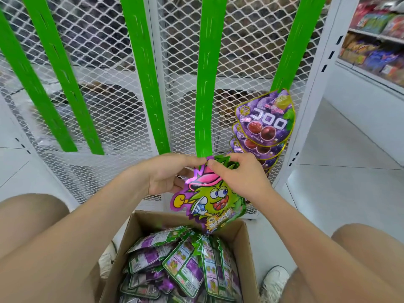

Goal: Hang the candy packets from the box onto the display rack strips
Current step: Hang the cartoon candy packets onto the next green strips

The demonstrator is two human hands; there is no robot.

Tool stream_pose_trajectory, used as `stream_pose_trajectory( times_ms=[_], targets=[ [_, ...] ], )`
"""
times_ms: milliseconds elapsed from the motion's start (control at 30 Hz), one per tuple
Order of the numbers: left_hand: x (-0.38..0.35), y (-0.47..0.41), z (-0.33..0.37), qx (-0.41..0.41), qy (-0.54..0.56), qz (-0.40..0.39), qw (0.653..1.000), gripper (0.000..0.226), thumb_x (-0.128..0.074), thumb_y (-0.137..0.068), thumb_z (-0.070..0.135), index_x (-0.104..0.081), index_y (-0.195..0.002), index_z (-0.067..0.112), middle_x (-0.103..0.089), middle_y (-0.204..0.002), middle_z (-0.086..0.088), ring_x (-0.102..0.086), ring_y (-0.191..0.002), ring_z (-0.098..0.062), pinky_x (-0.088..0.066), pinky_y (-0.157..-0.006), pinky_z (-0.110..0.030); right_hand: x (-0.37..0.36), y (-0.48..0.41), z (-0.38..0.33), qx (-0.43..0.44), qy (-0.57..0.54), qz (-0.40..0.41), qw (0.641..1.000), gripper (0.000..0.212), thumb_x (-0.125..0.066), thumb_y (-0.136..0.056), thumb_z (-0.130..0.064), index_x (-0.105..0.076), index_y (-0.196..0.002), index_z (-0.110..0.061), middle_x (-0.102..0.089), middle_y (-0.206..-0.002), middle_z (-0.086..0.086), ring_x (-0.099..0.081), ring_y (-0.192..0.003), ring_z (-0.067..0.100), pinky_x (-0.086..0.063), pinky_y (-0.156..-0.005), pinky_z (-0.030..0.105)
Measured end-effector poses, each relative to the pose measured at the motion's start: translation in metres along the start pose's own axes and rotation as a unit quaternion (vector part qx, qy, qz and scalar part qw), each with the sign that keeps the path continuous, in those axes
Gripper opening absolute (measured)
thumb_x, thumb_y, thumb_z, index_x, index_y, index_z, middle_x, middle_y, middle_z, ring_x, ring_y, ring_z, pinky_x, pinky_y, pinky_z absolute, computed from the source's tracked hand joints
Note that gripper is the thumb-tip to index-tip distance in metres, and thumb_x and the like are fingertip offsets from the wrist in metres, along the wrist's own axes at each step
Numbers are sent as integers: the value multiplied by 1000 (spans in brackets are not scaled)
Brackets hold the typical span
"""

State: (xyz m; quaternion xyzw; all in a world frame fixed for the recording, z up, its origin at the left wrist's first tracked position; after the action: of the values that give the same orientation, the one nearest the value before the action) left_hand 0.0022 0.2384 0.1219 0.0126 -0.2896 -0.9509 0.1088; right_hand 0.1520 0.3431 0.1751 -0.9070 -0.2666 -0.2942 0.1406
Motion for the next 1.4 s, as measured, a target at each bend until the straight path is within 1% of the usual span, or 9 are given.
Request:
stream_pose_trajectory(
  times_ms=[333, 400, 567, 700, 767, 833, 967, 1133, 1400],
  targets=[
    [-9, 3, 6, -43, 12, -26, 999, 37, -67, -101, 26, -70, -123, -4, -73, -110, -18, -68, -90, -26, -60, -92, -41, -20, 0, 25, -87, -47, -45, 994, 55, -79, -75, -63, -70, -75, -9, -66, -60, 1, -66, -62, 22, -53, -63, 39],
    [-7, 5, 8, -51, 4, -14, 999, 29, -67, -102, 25, -73, -116, 1, -75, -102, -13, -71, -78, -19, -63, -77, -33, -24, 1, 26, -88, -32, -67, 993, 55, -79, -73, -65, -76, -83, -11, -76, -73, 5, -75, -73, 25, -59, -69, 43],
    [6, -1, 10, -73, -23, 30, 997, 25, -71, -99, 30, -73, -113, 10, -76, -96, -6, -75, -75, -20, -65, -83, -37, -22, 8, 11, -12, 49, -128, 990, 51, -71, -94, -49, -64, -82, 0, -46, -60, -1, -43, -57, 14, -35, -59, 33],
    [15, -1, 14, -106, -44, 85, 990, 20, -76, -95, 25, -78, -105, 7, -72, -76, -4, -67, -62, -13, -67, -81, -36, -22, 22, -7, 59, 81, -199, 975, 38, -65, -102, -40, -62, -87, -5, -47, -68, 5, -42, -60, 16, -37, -62, 38],
    [13, -1, 12, -100, -10, 77, 992, 25, -76, -95, 21, -75, -111, 2, -76, -91, -17, -75, -69, -18, -67, -80, -37, -17, 25, -8, 62, 81, -205, 973, 37, -64, -103, -35, -64, -99, 1, -53, -73, 15, -50, -62, 22, -44, -65, 43],
    [10, -2, 9, -88, 9, 62, 994, 33, -77, -94, 23, -74, -117, -1, -75, -110, -28, -77, -80, -25, -66, -80, -37, -9, 24, -10, 59, 62, -195, 977, 38, -62, -103, -39, -64, -100, -1, -58, -74, 18, -54, -62, 21, -49, -65, 45],
    [5, -2, 6, -66, 26, 55, 996, 45, -80, -93, 33, -74, -118, -4, -71, -94, -16, -66, -72, -20, -59, -76, -34, 1, 16, -10, 51, 58, -115, 990, 36, -64, -99, -45, -71, -100, -10, -74, -92, 15, -71, -86, 28, -58, -83, 52],
    [-4, -2, 7, -67, 64, 57, 994, 43, -77, -95, 37, -76, -113, -2, -74, -96, -16, -65, -76, -22, -56, -81, -37, 4, 12, -11, 44, 76, -15, 996, 38, -69, -96, -40, -66, -80, -6, -51, -50, -4, -45, -45, 6, -34, -46, 19],
    [2, -6, 5, -79, 56, 92, 991, 54, -80, -90, 47, -71, -115, 0, -81, -104, -14, -77, -104, -29, -61, -100, -47, -1, 14, -6, 9, 71, 24, 997, 41, -70, -92, -34, -62, -69, -2, -56, -58, 13, -46, -54, 19, -35, -52, 26]
  ],
)
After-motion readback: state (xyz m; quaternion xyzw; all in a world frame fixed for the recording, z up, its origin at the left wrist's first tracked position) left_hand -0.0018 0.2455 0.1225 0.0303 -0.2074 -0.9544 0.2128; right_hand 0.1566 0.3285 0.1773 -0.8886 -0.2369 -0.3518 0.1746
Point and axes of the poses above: each hand's wrist, its own y-axis away from the middle knuckle, its own x-axis out of the back of the hand, z = x × y, the point moved 10 cm from there along -y, towards the middle knuckle
